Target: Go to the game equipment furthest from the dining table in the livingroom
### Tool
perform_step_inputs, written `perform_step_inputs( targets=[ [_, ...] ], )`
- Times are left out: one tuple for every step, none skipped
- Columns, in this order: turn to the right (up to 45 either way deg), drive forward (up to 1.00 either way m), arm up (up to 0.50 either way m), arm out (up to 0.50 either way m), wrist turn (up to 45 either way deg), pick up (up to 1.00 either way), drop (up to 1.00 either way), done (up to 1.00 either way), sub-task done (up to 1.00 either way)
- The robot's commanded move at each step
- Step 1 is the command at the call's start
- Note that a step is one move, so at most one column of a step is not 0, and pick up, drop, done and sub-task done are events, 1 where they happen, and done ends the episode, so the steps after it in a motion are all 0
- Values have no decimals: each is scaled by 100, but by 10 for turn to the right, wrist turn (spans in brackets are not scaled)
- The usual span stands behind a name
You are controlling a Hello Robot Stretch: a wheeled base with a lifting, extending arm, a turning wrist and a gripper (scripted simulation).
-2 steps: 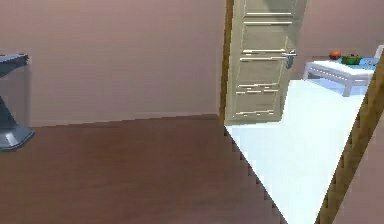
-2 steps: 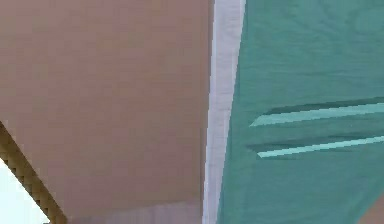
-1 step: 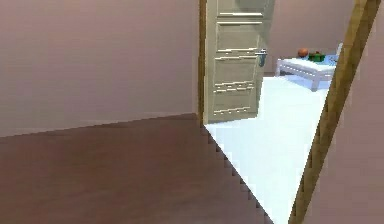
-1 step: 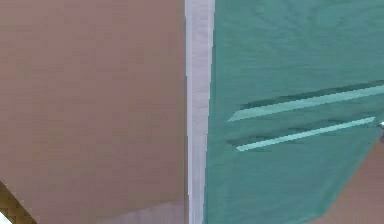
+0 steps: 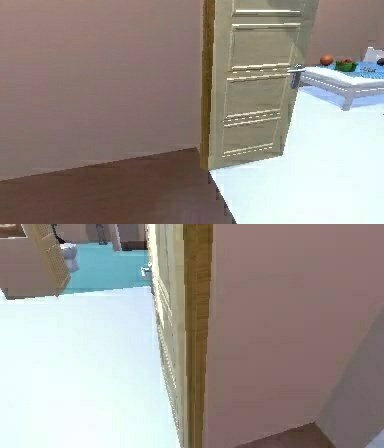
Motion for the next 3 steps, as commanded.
perform_step_inputs(
  targets=[
    [330,0,0,0,0,0,0,0,0],
    [0,5,0,0,0,0,0,0,0],
    [-30,0,0,0,0,0,0,0,0]
  ],
)
